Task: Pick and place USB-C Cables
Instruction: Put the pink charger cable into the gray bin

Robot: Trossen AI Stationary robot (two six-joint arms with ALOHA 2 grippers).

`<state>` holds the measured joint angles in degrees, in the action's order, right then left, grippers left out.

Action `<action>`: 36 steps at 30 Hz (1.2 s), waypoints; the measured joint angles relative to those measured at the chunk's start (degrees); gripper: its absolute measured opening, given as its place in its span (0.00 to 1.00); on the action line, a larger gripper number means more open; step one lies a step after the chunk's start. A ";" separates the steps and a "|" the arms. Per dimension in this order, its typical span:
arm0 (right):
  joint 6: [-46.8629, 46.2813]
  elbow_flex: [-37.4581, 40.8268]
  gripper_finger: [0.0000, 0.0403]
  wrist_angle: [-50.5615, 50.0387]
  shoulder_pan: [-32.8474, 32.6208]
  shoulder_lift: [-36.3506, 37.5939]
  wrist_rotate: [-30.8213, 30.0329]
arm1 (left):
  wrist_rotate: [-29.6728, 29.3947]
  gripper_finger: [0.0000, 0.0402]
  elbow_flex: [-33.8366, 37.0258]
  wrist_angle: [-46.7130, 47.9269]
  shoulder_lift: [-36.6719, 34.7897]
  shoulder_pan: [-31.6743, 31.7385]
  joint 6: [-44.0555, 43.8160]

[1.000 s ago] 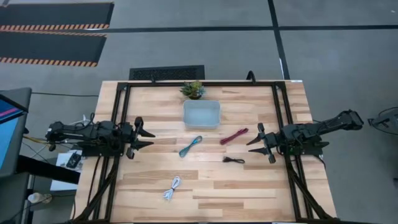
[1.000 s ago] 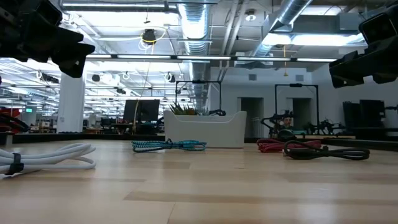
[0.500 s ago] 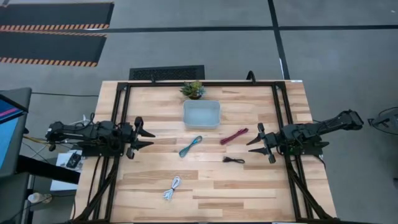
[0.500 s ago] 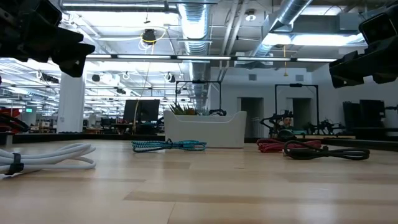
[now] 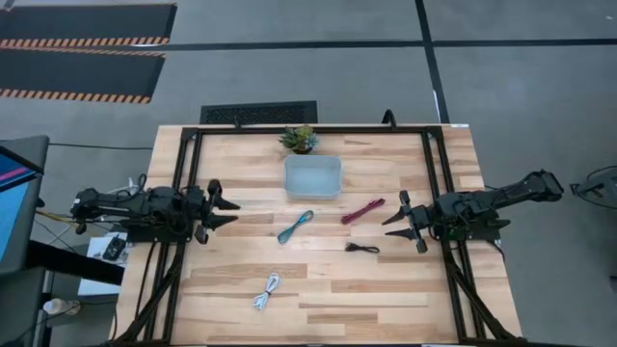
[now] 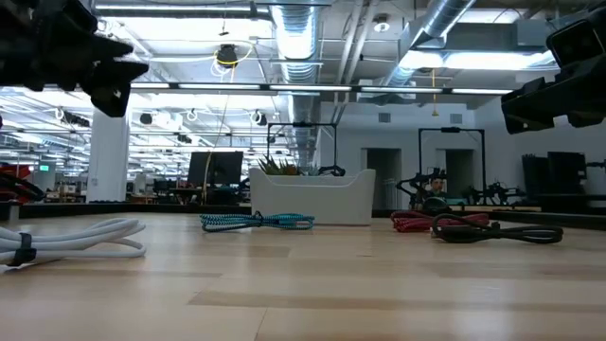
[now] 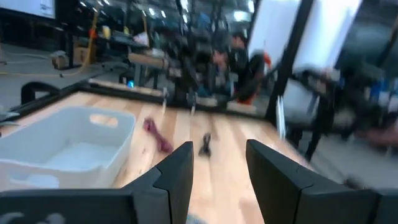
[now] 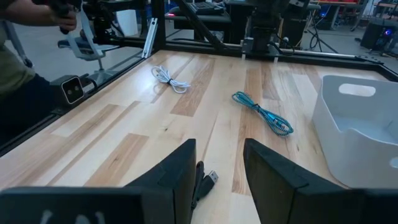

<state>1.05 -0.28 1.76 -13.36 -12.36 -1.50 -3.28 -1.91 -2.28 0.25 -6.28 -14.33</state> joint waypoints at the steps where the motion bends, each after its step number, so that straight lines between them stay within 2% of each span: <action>1: 0.48 -0.01 0.40 0.00 0.02 0.00 0.00 | -0.61 0.35 -0.02 -1.08 -0.02 0.00 -2.25; 6: 0.75 -0.02 0.40 0.37 0.58 0.00 -0.04 | -5.20 0.35 -0.02 -2.45 0.00 0.00 -9.92; 10: -0.65 -0.02 0.40 0.48 0.82 -0.01 -0.07 | -14.07 0.35 -0.02 -3.46 0.00 0.00 -14.17; 13: -8.60 -0.02 0.40 0.63 0.46 0.00 -0.04 | -22.46 0.35 -0.08 -4.00 0.00 0.01 -16.69; 17: -21.78 -0.02 0.40 1.07 0.46 0.00 -0.17 | -29.55 0.35 -0.09 -3.65 0.00 0.00 -21.35; 19: -24.66 -0.01 0.40 1.10 0.46 -0.02 -0.38 | -32.09 0.35 -0.11 -2.29 0.00 0.06 -24.35; 23: -27.97 -0.02 0.40 2.59 0.44 0.00 -0.51 | -34.21 0.35 -0.11 -1.33 0.01 -0.01 -24.83; 27: -28.04 0.00 0.40 5.32 0.44 0.00 -1.87 | -37.33 0.35 -0.11 -0.93 0.02 0.02 -28.22; 30: -28.07 -0.01 0.40 7.87 0.44 -0.02 -2.72 | -37.50 0.35 -0.11 -1.97 0.02 0.02 -28.82; 36: -28.15 -0.02 0.40 20.39 0.46 -0.02 -10.89 | -26.03 0.35 -1.16 -18.49 0.58 0.02 -23.10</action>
<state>-27.09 -0.30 22.15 -12.91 -12.38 -12.39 -29.32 -3.07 -20.76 0.83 -6.26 -37.44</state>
